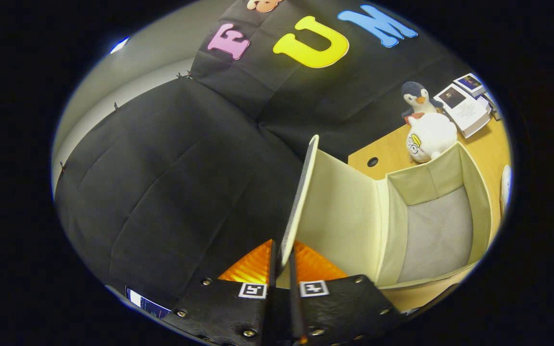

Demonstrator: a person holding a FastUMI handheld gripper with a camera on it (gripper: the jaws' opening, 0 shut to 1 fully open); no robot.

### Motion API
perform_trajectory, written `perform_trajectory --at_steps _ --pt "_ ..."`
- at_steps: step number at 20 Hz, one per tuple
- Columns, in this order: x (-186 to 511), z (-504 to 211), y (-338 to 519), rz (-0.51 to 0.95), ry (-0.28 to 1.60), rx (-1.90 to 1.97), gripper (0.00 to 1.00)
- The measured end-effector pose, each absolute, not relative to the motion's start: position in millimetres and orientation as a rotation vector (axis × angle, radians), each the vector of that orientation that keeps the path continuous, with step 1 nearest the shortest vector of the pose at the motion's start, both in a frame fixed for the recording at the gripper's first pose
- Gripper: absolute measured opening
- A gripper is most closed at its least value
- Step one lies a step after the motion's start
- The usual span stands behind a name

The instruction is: Open the storage box then place both shoes into the box .Put the left shoe in first, then the right shoe, with the right side of both shoes facing outward in a uniform manner.

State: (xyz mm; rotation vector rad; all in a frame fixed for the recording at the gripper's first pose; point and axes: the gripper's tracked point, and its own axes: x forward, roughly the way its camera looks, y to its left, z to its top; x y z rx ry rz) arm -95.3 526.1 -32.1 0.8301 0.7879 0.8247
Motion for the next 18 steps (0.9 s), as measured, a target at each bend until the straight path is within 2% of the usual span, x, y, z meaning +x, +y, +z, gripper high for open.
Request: perform_trajectory --at_steps 1,2,3,4,5,6,18 --pt "-95 -31 529 0.826 0.776 0.813 0.15" --pt "-94 -28 534 0.836 0.763 0.800 0.24" --pt "-94 -27 532 0.843 0.755 0.787 0.43" --pt "-95 -27 529 0.846 0.743 0.776 0.68" --pt "-92 -28 524 0.843 0.732 0.768 0.78" --pt "-92 -29 522 0.838 0.724 0.756 0.97" --pt "-55 -52 405 0.711 0.651 0.569 0.97"
